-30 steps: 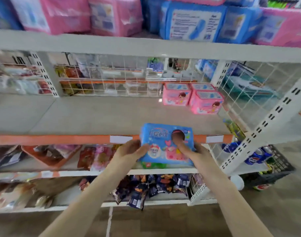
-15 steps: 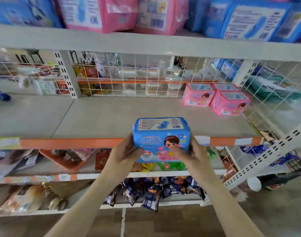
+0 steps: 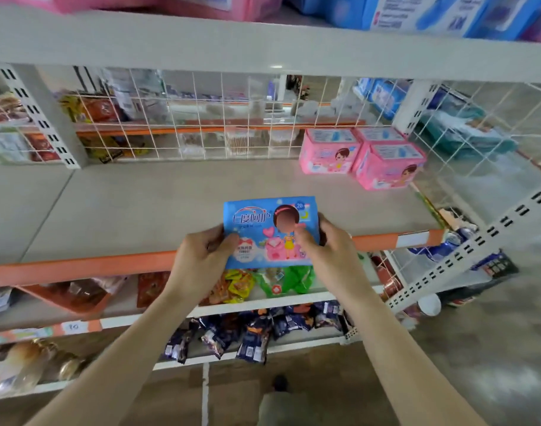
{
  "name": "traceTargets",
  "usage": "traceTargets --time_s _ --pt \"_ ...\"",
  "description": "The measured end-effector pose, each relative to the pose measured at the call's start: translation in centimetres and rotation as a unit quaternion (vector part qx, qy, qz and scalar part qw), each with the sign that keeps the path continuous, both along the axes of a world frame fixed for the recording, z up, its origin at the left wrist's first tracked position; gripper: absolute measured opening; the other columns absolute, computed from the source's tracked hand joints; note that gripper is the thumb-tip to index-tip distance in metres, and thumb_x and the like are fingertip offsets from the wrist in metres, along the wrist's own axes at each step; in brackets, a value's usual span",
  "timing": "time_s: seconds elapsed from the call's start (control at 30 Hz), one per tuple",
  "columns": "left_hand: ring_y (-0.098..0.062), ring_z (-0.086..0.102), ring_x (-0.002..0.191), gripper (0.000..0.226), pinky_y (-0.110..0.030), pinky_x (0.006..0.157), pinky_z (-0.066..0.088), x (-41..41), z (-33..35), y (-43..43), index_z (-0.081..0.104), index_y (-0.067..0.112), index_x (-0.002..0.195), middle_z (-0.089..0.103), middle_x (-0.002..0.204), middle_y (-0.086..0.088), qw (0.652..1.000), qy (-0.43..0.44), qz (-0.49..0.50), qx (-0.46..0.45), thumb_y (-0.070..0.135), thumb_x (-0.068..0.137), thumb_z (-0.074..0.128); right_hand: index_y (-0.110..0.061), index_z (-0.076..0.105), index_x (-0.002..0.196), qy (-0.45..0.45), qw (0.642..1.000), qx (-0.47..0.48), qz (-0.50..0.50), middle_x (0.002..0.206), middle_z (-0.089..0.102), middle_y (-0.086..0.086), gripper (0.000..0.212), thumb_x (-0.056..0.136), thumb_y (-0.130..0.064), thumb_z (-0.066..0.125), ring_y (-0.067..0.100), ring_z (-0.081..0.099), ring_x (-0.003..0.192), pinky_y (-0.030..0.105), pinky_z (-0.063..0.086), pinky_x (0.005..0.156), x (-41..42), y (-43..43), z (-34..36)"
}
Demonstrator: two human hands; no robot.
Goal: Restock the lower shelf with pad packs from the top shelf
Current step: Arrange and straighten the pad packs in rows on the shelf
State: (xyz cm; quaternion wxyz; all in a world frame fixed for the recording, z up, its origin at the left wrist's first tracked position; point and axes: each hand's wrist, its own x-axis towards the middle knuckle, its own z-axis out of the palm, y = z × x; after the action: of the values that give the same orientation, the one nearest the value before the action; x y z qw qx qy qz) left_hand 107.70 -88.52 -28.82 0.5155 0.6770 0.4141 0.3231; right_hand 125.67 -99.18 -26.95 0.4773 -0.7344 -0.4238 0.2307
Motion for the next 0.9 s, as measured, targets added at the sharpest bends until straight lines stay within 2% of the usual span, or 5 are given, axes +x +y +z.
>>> traceTargets --time_s 0.1,0.33,0.53,0.7,0.9 --pt "0.004 0.070 0.077 0.018 -0.021 0.071 0.057 0.6 0.4 2.0 0.074 0.030 0.099 0.076 0.082 0.020 1.000 0.019 0.016 0.002 0.015 0.092 0.068 -0.019 0.063 0.111 0.018 1.000 0.011 0.022 0.078 0.071 -0.002 0.013 0.100 -0.024 0.056 0.012 0.064 0.067 0.027 0.047 0.060 1.2 2.8 -0.5" --pt "0.008 0.065 0.064 0.026 -0.030 0.067 0.051 -0.3 1.6 6.7 0.069 0.044 0.084 0.072 0.073 0.026 0.986 0.108 0.117 0.037 0.019 0.087 0.074 -0.018 0.064 0.109 0.019 0.995 0.001 0.101 0.084 0.072 0.003 0.015 0.097 -0.025 0.059 0.019 0.064 0.072 0.023 0.044 0.059 1.6 10.2 -0.9" --pt "0.002 0.061 0.056 0.039 -0.031 0.061 0.047 -3.2 0.9 9.8 0.072 0.054 0.077 0.071 0.068 0.025 0.970 0.111 0.207 0.069 0.016 0.084 0.078 -0.012 0.068 0.114 0.003 0.987 0.032 0.158 0.089 0.071 -0.004 0.023 0.091 -0.014 0.068 0.003 0.064 0.071 0.004 0.041 0.055 -0.6 15.8 -1.2" --pt "0.001 0.040 0.038 0.016 -0.024 0.044 0.030 -6.1 -0.1 13.3 0.080 0.024 0.094 0.057 0.051 0.015 0.960 0.113 0.240 0.087 0.027 0.078 0.081 -0.017 0.073 0.108 -0.060 0.986 0.045 0.149 0.084 0.075 -0.003 0.024 0.083 -0.017 0.076 0.002 0.065 0.070 0.012 0.045 0.057 -3.2 20.3 -1.4" --pt "-0.007 0.040 0.049 0.025 -0.024 0.045 0.028 -10.7 -0.8 20.0 0.080 0.022 0.099 0.055 0.058 -0.002 0.955 0.147 0.241 0.089 0.032 0.076 0.083 -0.013 0.077 0.097 -0.110 0.985 0.044 0.123 0.081 0.076 0.003 0.021 0.079 -0.025 0.081 0.007 0.063 0.067 0.009 0.038 0.053 -7.9 26.2 -1.5"
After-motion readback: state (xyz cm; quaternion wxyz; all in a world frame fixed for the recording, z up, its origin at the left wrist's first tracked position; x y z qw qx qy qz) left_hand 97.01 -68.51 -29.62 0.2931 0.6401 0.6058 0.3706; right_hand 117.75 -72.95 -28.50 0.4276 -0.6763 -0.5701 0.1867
